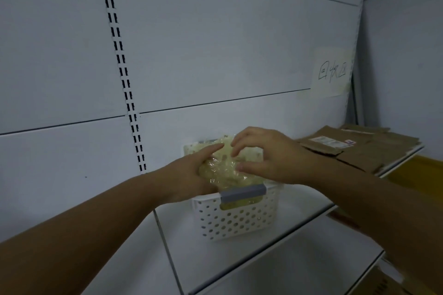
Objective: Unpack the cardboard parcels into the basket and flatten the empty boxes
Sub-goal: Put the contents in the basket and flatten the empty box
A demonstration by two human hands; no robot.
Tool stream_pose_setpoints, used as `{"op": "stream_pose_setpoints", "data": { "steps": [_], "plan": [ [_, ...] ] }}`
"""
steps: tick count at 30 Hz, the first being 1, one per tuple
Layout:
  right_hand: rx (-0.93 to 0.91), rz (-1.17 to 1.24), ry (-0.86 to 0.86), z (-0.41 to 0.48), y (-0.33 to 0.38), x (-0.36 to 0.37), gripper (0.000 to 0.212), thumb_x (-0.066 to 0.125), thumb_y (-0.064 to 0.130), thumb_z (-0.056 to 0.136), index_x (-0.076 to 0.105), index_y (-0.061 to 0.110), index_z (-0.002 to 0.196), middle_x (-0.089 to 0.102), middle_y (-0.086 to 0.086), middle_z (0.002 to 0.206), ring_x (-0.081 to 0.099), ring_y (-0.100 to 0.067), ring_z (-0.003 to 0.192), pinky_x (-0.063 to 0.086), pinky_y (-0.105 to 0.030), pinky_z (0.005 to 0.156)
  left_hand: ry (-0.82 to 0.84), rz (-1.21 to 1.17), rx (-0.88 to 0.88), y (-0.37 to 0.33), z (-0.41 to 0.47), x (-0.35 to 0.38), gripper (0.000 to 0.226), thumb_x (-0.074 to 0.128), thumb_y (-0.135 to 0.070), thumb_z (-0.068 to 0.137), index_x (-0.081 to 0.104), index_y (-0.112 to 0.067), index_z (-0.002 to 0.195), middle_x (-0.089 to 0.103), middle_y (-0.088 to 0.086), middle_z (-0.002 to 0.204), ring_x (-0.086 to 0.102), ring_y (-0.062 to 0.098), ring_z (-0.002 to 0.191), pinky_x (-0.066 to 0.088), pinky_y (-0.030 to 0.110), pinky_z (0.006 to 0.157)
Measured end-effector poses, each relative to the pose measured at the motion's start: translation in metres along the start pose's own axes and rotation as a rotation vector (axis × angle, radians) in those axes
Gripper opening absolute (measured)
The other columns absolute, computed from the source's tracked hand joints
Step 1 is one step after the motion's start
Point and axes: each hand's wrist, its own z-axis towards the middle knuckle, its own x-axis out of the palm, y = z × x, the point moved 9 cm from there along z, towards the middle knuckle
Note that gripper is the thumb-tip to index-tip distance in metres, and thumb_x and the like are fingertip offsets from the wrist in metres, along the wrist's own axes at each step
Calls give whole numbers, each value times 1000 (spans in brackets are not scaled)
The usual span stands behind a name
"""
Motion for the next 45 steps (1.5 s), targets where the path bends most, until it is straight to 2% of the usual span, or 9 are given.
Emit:
{"op": "stream_pose_setpoints", "data": {
  "steps": [8, 13, 16, 20, 25, 31, 35, 41, 45],
  "plan": [
    [57, -206, 151, 24, -13, 33, 19, 68, 24, 78, 73, 29, 95, 50, 14, 97, 41, -5, 93, 35, -23, 81, -337, -25, 56, -2, -16, -22, 68, 78, -25, 71, 46, -41, 129, 46, -22, 124, 45, 3, 115, 41, 24, 96],
    [112, -134, 306, 19, -24, 45, 19, 56, 13, 86, 73, 12, 96, 59, 3, 107, 48, -4, 88, 34, -15, 73, -247, 18, 55, 1, -20, -25, 53, 73, -33, 77, 51, -36, 126, 52, -19, 124, 47, 1, 115, 37, 17, 94],
    [158, -47, 269, 11, -28, 44, 29, 41, 12, 94, 69, 10, 105, 57, 4, 108, 48, -5, 94, 37, -16, 84, -189, -162, 16, 9, -22, -23, 40, 66, -35, 81, 58, -32, 120, 58, -17, 119, 54, 2, 112, 44, 14, 90],
    [134, -98, 169, 5, -24, 39, 40, 34, 32, 98, 62, 5, 93, 61, -8, 96, 53, -20, 86, 45, -40, 83, -171, -510, -26, 9, -25, -24, 48, 52, -57, 71, 67, -31, 110, 65, -16, 113, 59, -2, 104, 42, 14, 85],
    [119, -63, 5, 2, -16, 25, 30, 49, 41, 92, 54, 24, 116, 56, 6, 112, 50, -9, 100, 44, -30, 85, -200, -709, -88, 3, -19, -28, 35, 48, -19, 89, 62, -5, 118, 62, 2, 120, 53, 23, 118, 44, 23, 87],
    [131, -240, -24, 6, -9, 18, 27, 62, 46, 83, 65, 27, 102, 52, 6, 117, 41, -12, 113, 34, -29, 93, -226, -1027, -63, 9, -24, -42, 39, 44, -27, 85, 68, -11, 110, 65, 15, 120, 59, 29, 112, 45, 36, 90],
    [91, -372, -26, 7, 1, 16, 25, 61, 46, 84, 73, 28, 97, 50, 9, 112, 38, -12, 111, 24, -28, 87, -244, -956, -78, 3, -21, -52, 51, 29, -48, 95, 71, -19, 103, 70, 7, 113, 58, 22, 111, 39, 36, 86],
    [110, -455, 30, 5, 6, 18, 29, 48, 41, 93, 71, 26, 106, 55, -1, 95, 47, -19, 91, 30, -30, 73, -168, -798, -56, -8, -24, -48, 40, 66, -40, 69, 71, -23, 105, 69, -1, 114, 53, 16, 119, 24, 51, 111],
    [156, -408, 125, 6, -1, 26, 37, 45, 35, 95, 70, 10, 84, 62, -6, 81, 56, -23, 79, 29, -27, 70, -690, -250, -12, -12, -35, -94, 19, 76, -31, 71, 65, -23, 85, 60, -7, 99, 55, 10, 95, 45, 30, 83]
  ]
}}
